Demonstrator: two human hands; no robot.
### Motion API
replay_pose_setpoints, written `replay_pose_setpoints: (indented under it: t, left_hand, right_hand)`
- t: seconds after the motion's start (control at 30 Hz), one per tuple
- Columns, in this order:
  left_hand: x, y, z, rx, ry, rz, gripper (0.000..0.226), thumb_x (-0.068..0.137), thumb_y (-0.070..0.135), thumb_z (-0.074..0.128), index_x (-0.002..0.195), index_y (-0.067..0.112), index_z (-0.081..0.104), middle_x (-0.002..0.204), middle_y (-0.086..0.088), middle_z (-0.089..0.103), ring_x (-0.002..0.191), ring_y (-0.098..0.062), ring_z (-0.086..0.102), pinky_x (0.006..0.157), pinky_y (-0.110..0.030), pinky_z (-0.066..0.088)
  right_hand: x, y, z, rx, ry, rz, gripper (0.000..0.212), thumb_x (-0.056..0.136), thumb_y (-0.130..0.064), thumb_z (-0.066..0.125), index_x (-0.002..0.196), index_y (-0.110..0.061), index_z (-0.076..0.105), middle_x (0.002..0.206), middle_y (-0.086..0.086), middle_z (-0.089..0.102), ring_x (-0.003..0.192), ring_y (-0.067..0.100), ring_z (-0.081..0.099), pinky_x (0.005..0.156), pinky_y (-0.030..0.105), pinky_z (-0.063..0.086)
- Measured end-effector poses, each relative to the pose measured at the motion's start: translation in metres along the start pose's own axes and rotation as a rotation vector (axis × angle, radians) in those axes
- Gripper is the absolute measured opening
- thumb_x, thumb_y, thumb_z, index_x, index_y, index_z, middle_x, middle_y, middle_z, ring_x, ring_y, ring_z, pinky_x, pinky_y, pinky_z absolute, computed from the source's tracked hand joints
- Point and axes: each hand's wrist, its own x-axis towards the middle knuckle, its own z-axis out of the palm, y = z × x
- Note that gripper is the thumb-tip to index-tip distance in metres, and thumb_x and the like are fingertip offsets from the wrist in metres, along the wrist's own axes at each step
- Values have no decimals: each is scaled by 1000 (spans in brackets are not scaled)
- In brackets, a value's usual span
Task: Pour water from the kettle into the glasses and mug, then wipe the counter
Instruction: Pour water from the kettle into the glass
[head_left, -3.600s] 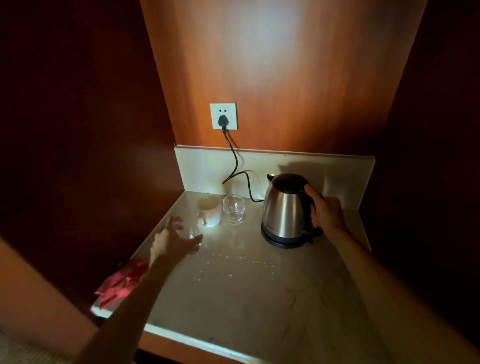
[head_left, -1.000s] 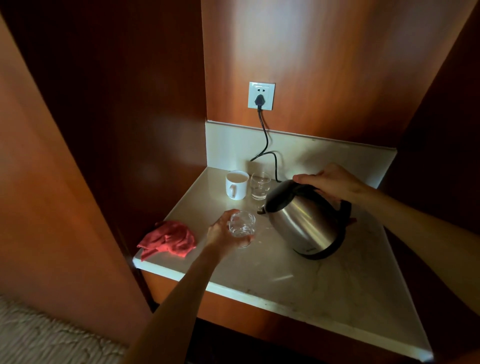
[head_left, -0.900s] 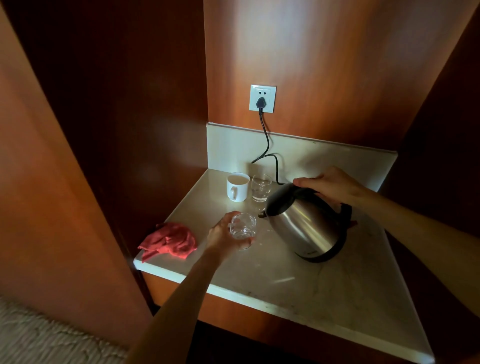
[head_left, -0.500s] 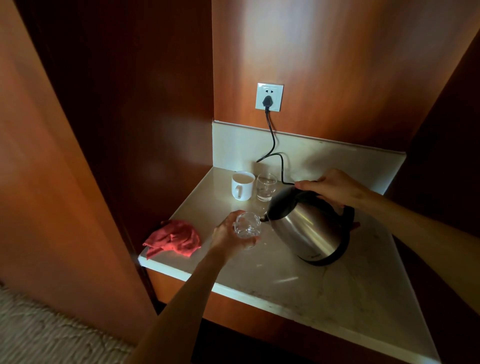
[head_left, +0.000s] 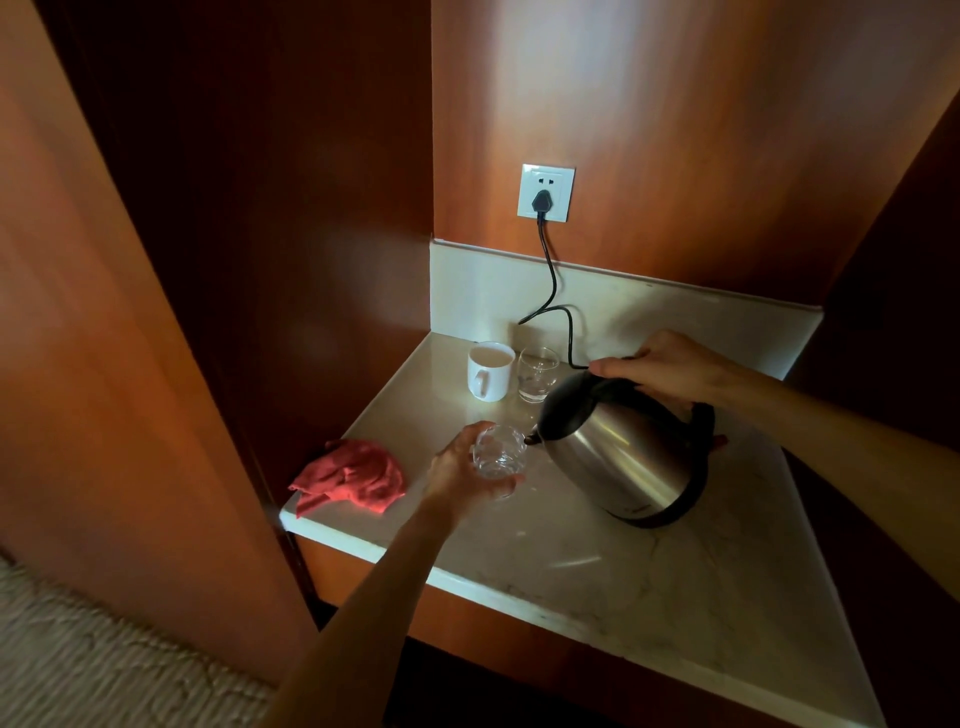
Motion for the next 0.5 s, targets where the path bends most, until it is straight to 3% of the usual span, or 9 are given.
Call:
replay_pose_setpoints:
  t: [0.27,0.5]
  left_hand:
    - [0,-1,1,13,6,9,87,49,46,91,127,47,53,116,16,70,103,-6,68,91,-34,60]
    - [1,-2,1,14,0,-6,87,54,37,95,131,41,54,120,14,69,108,-9,66,94,-37,58]
  right_hand:
    - [4,-8,-4,-52,-27,-17,70,60,-82,69,54,-13,65,41,-2,52,37,16,49,45,25,38]
    - [4,-17,-6,-127,-57,-40,65,79,-69,73,51,-12,60,36,-1,50,29,14,46,45,25,38]
